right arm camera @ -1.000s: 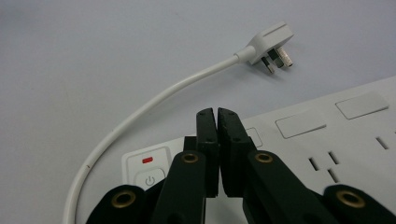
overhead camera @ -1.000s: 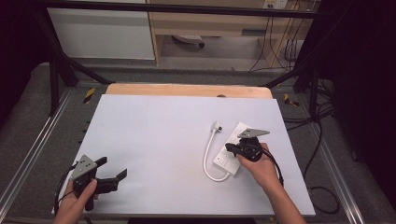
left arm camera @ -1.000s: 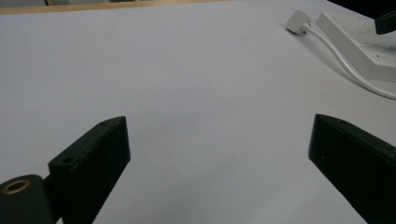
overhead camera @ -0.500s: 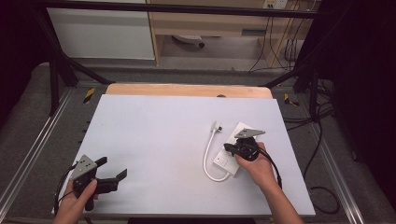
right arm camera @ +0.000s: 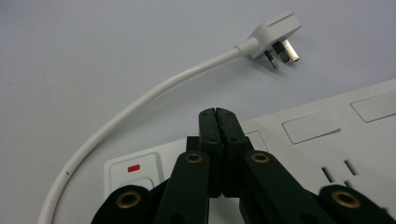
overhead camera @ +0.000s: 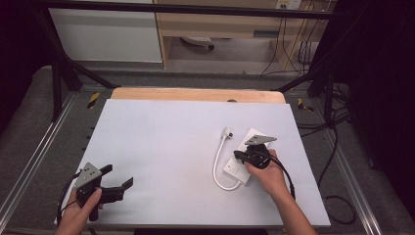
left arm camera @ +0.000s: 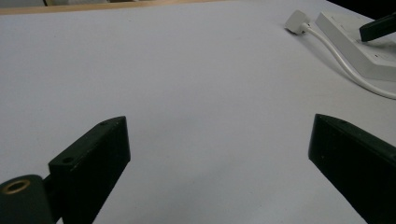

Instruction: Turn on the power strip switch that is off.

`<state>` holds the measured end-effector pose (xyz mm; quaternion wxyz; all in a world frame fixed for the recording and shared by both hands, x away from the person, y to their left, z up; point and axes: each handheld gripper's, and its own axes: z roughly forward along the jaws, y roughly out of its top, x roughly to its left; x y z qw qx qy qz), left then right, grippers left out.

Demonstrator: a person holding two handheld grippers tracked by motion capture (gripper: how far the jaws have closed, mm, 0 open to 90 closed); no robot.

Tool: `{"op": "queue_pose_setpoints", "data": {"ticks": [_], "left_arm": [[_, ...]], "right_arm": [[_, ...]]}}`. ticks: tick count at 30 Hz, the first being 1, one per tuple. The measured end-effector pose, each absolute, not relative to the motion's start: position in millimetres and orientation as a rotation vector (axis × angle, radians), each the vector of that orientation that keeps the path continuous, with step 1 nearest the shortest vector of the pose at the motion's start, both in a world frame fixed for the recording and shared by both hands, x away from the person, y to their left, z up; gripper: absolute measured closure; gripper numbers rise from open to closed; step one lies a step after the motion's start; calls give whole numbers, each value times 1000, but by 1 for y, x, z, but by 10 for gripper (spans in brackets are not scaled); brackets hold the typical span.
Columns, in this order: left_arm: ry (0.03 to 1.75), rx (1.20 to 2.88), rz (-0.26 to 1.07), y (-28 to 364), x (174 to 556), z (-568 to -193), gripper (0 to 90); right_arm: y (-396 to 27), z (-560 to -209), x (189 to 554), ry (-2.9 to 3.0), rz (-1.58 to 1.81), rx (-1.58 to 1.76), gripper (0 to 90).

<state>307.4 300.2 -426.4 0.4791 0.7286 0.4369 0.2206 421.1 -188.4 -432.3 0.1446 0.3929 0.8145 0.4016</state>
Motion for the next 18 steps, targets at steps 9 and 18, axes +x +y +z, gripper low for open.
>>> {"op": "queue_pose_setpoints", "data": {"ticks": [9, 18], "left_arm": [[1067, 1778, 538, 300, 307, -426, 57], [1067, 1780, 540, 300, 307, -426, 57]], "right_arm": [[-189, -433, 421, 2343, 1166, 1130, 900], [-190, -435, 420, 2333, 1187, 1128, 900]]}}
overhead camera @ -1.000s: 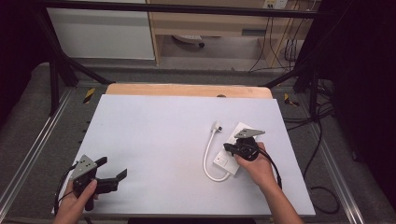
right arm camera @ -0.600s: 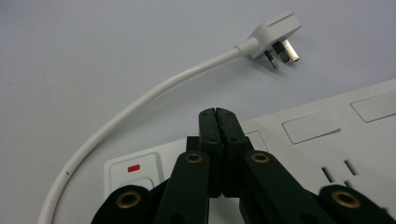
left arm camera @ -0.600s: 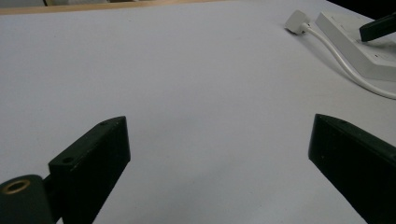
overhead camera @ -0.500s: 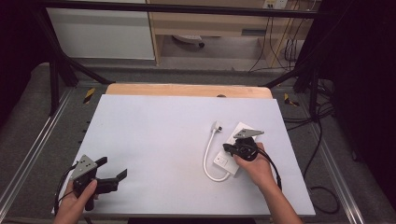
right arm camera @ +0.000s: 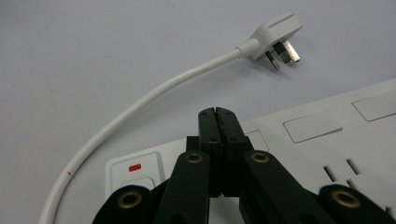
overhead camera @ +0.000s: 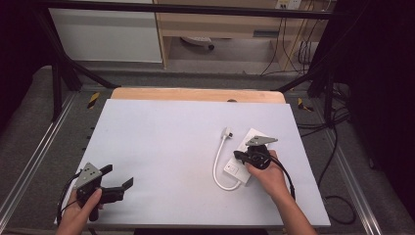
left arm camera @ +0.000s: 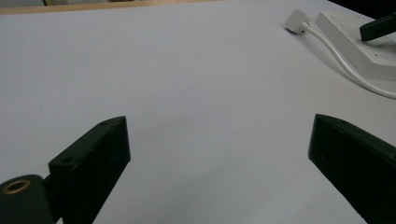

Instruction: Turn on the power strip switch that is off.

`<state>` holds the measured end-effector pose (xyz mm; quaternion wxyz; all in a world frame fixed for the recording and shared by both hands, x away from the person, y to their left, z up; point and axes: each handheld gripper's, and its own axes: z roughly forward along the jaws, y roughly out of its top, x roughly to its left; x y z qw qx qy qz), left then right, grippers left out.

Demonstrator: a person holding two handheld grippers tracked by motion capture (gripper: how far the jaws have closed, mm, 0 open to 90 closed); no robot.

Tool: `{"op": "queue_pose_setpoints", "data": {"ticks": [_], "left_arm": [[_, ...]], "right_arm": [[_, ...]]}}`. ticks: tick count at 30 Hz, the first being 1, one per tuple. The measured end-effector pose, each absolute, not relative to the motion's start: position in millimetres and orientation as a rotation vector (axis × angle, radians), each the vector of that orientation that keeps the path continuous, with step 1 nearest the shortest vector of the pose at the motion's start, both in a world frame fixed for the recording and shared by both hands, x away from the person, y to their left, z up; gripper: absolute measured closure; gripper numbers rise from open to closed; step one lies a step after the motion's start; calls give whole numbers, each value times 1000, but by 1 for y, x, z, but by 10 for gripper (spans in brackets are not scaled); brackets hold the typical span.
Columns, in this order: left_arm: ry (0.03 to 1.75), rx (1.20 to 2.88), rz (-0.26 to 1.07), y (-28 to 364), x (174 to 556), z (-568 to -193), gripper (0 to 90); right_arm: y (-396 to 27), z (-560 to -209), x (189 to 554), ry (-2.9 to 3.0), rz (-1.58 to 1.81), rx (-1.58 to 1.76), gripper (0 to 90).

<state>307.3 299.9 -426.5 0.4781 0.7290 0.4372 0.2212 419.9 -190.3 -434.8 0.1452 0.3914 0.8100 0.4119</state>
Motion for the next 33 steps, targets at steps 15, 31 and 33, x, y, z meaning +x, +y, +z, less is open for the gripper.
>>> {"op": "queue_pose_setpoints", "data": {"ticks": [15, 31, 33], "left_arm": [[1067, 1781, 540, 300, 307, -427, 57], [1066, 1781, 539, 300, 307, -427, 57], [1066, 1782, 539, 300, 307, -427, 57]], "right_arm": [[-190, -441, 418, 2333, 1226, 1128, 900], [-190, -440, 419, 2336, 1225, 1130, 900], [-190, -440, 419, 2333, 1226, 1129, 900]]}}
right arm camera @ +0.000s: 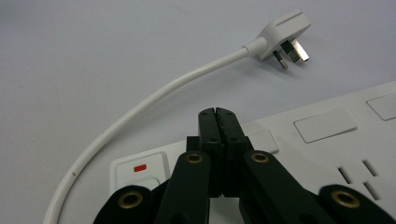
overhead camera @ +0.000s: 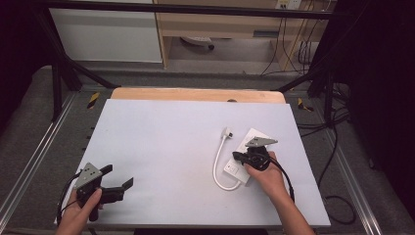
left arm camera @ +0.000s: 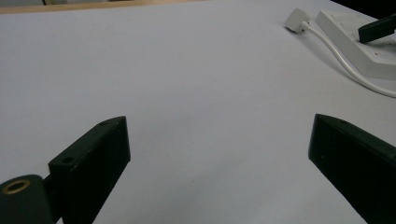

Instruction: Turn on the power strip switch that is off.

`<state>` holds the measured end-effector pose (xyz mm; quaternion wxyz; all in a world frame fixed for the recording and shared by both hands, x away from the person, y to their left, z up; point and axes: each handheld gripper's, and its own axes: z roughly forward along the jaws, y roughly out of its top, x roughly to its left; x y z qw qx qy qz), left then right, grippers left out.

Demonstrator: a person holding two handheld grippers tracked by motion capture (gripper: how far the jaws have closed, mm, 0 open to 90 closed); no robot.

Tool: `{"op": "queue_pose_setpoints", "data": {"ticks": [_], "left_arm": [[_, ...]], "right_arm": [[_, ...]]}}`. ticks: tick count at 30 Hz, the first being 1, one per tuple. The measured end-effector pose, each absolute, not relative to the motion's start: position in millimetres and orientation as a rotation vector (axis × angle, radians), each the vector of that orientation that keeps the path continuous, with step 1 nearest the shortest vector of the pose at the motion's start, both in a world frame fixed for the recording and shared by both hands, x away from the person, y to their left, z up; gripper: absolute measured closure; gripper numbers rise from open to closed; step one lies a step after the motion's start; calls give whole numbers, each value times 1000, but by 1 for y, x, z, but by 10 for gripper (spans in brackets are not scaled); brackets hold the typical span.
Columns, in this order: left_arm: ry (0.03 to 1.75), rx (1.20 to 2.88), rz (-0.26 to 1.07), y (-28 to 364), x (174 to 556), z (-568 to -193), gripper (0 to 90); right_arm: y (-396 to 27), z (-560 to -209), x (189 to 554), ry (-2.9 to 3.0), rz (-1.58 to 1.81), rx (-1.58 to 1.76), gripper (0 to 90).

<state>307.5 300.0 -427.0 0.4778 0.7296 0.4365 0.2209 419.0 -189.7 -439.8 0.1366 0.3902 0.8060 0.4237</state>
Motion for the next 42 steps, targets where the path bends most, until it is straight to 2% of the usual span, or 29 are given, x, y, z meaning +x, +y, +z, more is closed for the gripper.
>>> {"op": "queue_pose_setpoints", "data": {"ticks": [30, 42], "left_arm": [[1065, 1788, 539, 300, 307, -427, 57], [1061, 1793, 533, 300, 308, -428, 57]], "right_arm": [[-190, -435, 421, 2264, 1269, 1148, 876], [-191, -432, 421, 2236, 1299, 1169, 793]]}}
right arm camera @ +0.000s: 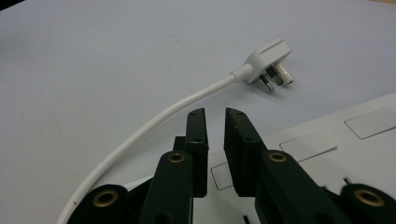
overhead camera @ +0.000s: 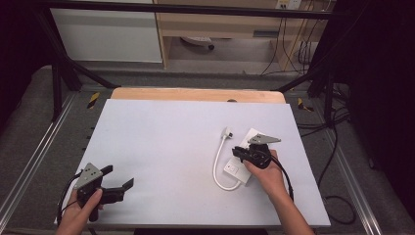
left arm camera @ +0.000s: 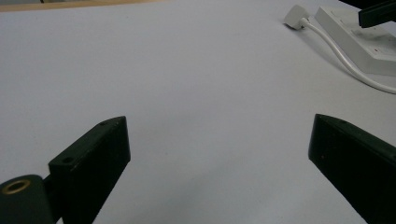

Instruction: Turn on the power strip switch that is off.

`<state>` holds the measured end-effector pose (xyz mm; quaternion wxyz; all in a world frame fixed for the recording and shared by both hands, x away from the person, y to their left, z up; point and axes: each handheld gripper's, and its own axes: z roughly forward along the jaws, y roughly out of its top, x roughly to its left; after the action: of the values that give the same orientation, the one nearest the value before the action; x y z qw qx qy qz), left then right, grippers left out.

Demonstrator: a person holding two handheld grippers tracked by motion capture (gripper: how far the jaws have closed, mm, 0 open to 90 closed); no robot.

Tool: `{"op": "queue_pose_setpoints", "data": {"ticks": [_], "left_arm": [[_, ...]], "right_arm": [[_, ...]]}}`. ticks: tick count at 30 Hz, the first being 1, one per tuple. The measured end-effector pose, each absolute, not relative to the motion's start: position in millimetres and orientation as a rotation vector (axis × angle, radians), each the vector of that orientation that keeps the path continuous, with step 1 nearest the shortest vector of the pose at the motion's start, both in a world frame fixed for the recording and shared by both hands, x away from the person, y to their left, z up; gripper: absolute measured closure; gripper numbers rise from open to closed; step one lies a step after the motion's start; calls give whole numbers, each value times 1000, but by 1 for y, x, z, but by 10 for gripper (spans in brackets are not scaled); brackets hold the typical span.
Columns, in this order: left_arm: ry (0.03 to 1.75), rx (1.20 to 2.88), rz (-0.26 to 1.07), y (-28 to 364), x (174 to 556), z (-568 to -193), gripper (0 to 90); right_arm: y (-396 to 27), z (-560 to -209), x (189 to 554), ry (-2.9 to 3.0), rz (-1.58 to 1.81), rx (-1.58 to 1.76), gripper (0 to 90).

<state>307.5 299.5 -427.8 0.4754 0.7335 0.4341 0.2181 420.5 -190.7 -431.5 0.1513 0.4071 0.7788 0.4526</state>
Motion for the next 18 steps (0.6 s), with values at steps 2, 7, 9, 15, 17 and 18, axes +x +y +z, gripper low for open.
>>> {"op": "queue_pose_setpoints", "data": {"ticks": [2, 7, 9, 15, 17, 18], "left_arm": [[1061, 1794, 534, 299, 307, -428, 57], [1060, 1796, 532, 299, 307, -428, 57], [1061, 1797, 533, 299, 307, -428, 57], [1059, 1798, 533, 299, 307, -428, 57], [1058, 1798, 535, 299, 307, -428, 57], [1058, 1796, 535, 299, 307, -428, 57]], "right_arm": [[-191, -430, 420, 2228, 1304, 1170, 775], [-192, -427, 420, 2214, 1310, 1171, 741], [-193, -425, 420, 2205, 1311, 1175, 717], [-195, -420, 418, 2186, 1323, 1174, 679], [-195, -419, 418, 2178, 1323, 1174, 675], [-196, -418, 418, 2177, 1326, 1177, 671]]}}
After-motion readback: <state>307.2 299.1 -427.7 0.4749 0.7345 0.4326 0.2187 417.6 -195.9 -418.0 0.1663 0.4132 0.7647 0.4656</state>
